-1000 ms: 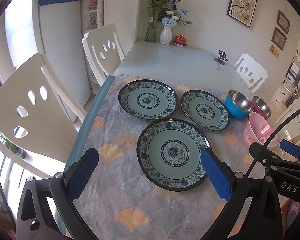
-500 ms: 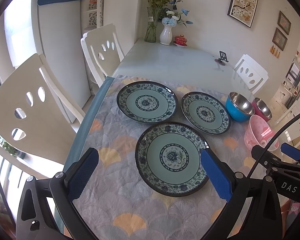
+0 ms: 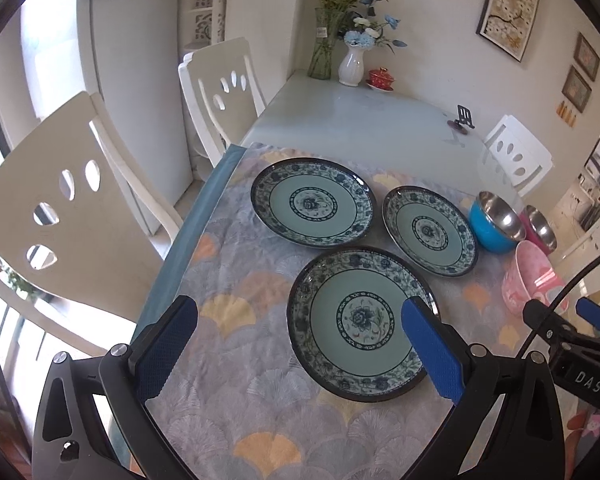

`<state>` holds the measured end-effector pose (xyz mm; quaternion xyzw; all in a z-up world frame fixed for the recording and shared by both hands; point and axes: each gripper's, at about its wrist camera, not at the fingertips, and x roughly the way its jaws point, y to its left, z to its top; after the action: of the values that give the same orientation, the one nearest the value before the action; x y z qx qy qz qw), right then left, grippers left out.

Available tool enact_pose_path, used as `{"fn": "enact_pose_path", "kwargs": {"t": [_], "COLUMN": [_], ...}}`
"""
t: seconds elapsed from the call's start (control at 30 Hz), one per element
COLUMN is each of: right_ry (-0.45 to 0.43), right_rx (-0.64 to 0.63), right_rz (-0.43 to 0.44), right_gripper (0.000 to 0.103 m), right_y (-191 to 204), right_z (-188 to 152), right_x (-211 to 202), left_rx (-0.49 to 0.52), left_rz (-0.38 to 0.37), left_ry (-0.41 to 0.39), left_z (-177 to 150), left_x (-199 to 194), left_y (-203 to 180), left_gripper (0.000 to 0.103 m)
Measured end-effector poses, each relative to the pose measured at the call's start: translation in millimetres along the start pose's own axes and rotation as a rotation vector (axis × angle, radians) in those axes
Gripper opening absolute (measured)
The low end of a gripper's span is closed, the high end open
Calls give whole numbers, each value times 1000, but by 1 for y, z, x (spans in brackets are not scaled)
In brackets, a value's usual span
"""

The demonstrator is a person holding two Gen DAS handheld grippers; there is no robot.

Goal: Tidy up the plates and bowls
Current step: 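Move the left gripper toward the rim of the nearest blue-and-white plate, then close the left gripper on the plate rim and tilt it up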

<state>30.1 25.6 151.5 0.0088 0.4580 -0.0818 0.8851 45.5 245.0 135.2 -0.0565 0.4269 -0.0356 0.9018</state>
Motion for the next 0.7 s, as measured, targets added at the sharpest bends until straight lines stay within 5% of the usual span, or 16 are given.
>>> {"fn": "enact_pose_path", "kwargs": {"t": [0.2,0.4,0.7], "right_ry": [43,105,240], "right_rx": [13,5,1], "right_rz": [43,76,129], "right_gripper": [103,91,76], "right_y": [2,4,8], "right_z": [0,-1,-2], "right_x": [16,42,93], "left_rx": [18,53,52], "left_rz": [-16,-85,-113], "left_ry": [21,127,237], "left_z": [2,8,-3], "left_x": [11,47,91], "left_y": [-1,5,13], "left_gripper": [98,97,71]}}
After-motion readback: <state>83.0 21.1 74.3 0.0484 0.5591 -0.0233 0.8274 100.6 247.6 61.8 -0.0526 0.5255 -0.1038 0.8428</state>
